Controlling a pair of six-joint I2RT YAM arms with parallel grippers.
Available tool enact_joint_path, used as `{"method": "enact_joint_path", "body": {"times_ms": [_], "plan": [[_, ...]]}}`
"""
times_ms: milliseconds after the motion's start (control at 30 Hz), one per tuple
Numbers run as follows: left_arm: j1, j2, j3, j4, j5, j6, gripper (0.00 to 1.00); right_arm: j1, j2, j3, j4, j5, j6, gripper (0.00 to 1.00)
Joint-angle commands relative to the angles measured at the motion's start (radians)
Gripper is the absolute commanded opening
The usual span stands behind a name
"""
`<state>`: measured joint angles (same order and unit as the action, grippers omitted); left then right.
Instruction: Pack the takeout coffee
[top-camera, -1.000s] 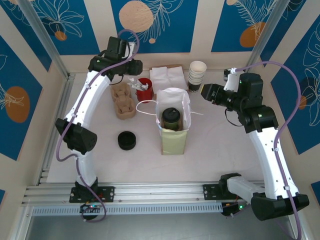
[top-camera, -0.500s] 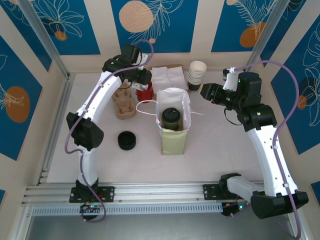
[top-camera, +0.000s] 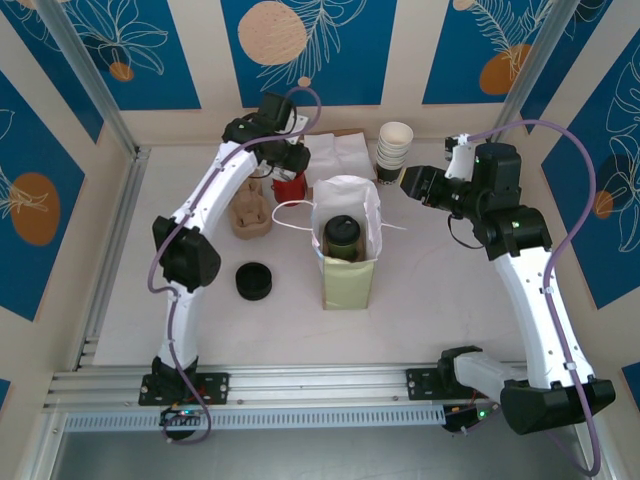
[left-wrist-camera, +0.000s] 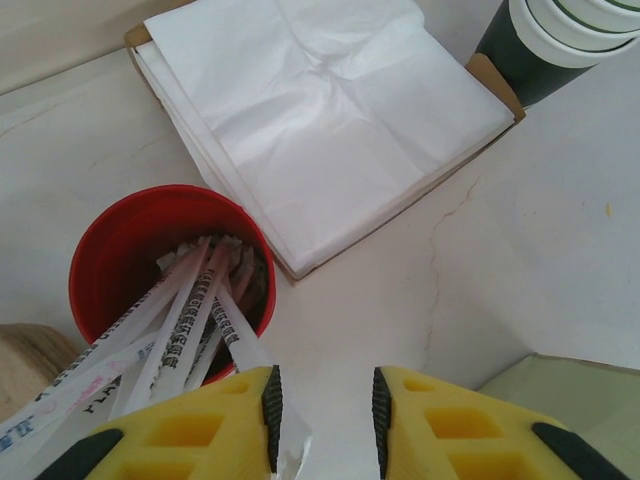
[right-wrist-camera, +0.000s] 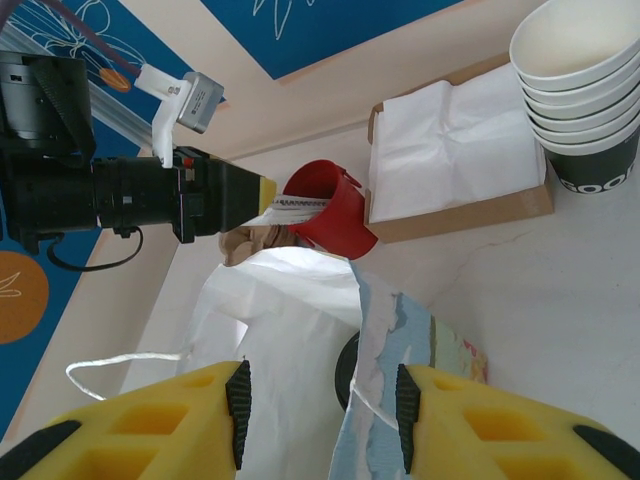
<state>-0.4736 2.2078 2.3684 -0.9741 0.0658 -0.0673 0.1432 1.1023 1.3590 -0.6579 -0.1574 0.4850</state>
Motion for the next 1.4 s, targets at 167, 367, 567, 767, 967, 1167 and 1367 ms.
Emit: {"method": "enact_joint_path", "body": {"times_ms": [167,367,567,767,967,1167,1367], "plan": [[-0.032,0.025,0.035,-0.038,-0.073,0.05,0.36,-0.016,0.0,-0.012,0.017,-0.004,-0.02,0.45],[-0.046,0.023,0.035,-0.044,-0.125,0.067,0.37,-0.022,-0.001,-0.026,0.024,-0.009,-0.019,0.45],[-0.049,0.029,0.033,-0.062,-0.155,0.069,0.36,-0.03,-0.004,-0.034,0.026,-0.015,-0.018,0.45],[-0.052,0.03,0.031,-0.071,-0.168,0.07,0.35,-0.037,-0.007,-0.046,0.029,-0.022,-0.016,0.45],[-0.06,0.036,0.031,-0.066,-0.17,0.073,0.32,-0.043,-0.009,-0.052,0.032,-0.03,-0.015,0.45],[-0.065,0.045,0.031,-0.074,-0.183,0.073,0.29,-0.052,-0.012,-0.06,0.03,-0.036,-0.014,0.45],[-0.07,0.043,0.031,-0.081,-0.2,0.078,0.28,-0.058,-0.016,-0.067,0.03,-0.044,-0.011,0.45]]}}
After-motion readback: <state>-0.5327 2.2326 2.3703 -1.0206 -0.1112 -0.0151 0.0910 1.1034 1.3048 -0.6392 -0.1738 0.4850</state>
